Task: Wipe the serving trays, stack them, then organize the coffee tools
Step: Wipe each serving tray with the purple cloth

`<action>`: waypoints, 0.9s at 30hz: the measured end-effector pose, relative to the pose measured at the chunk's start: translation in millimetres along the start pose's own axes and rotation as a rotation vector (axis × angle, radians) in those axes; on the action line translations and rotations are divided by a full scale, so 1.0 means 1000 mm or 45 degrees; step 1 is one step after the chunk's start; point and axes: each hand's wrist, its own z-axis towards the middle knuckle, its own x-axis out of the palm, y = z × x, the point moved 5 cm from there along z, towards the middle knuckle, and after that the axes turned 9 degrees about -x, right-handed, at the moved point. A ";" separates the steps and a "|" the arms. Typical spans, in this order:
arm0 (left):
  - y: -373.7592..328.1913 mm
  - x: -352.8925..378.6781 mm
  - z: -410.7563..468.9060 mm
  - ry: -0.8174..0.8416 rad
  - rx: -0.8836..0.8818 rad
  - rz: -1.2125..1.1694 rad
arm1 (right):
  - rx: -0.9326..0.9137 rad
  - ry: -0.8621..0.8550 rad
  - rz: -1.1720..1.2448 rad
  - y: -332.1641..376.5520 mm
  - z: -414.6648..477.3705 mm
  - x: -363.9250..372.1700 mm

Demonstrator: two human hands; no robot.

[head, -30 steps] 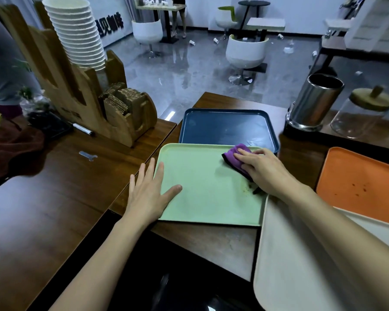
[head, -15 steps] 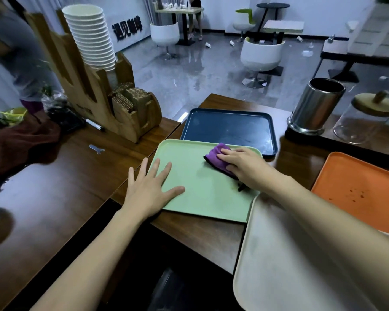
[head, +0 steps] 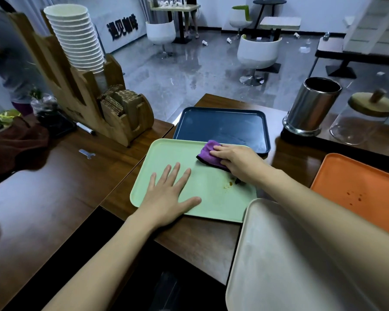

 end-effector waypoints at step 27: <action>0.003 0.002 0.007 -0.062 -0.014 -0.016 | -0.084 0.192 0.263 0.038 -0.059 0.019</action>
